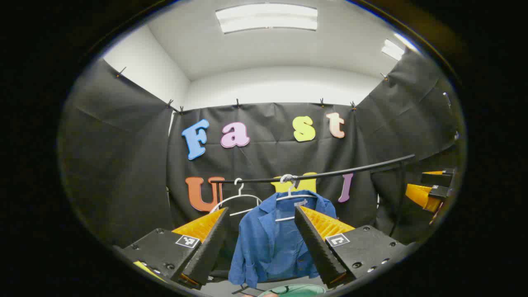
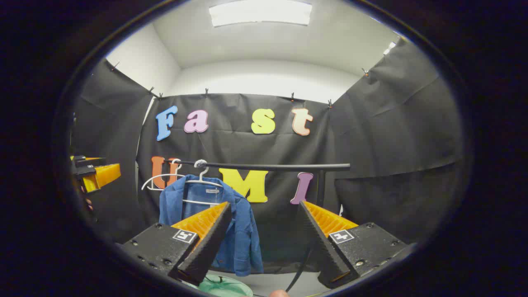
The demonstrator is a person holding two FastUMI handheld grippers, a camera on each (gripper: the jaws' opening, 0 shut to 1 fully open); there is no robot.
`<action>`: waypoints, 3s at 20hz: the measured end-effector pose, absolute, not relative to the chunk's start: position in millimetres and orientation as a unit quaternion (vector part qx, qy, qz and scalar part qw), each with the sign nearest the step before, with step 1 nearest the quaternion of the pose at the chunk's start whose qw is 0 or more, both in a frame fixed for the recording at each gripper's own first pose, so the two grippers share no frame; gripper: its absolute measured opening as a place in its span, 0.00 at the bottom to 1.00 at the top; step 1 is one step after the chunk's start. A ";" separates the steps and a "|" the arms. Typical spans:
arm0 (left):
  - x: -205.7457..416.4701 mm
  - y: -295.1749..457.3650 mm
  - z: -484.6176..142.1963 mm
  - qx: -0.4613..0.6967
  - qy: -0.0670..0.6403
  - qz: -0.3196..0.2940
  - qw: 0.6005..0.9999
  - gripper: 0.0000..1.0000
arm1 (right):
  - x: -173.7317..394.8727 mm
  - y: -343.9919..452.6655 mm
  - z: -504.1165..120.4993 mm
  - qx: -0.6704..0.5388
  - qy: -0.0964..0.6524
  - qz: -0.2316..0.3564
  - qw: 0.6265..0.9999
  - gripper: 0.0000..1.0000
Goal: Grasp the clothes on the hanger with both hands and then place them into the laundry hamper below.
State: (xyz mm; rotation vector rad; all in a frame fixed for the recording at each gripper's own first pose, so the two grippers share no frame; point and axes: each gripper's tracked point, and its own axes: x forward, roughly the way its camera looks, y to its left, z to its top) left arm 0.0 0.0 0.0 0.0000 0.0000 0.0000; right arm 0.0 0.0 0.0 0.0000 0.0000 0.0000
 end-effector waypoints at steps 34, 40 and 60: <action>15.5 16.0 -19.7 0.005 0.007 0.002 1.000 0.99 | 42.0 32.6 -24.4 0.004 0.021 -0.001 1.000 1.00; 31.7 16.7 -52.5 -0.010 0.032 -0.044 0.998 0.99 | 59.1 77.0 -51.4 -0.010 0.045 -0.016 0.999 1.00; 167.7 -9.1 -208.1 -0.037 0.165 0.023 0.985 1.00 | 248.7 137.0 -181.6 0.020 0.185 0.062 0.981 1.00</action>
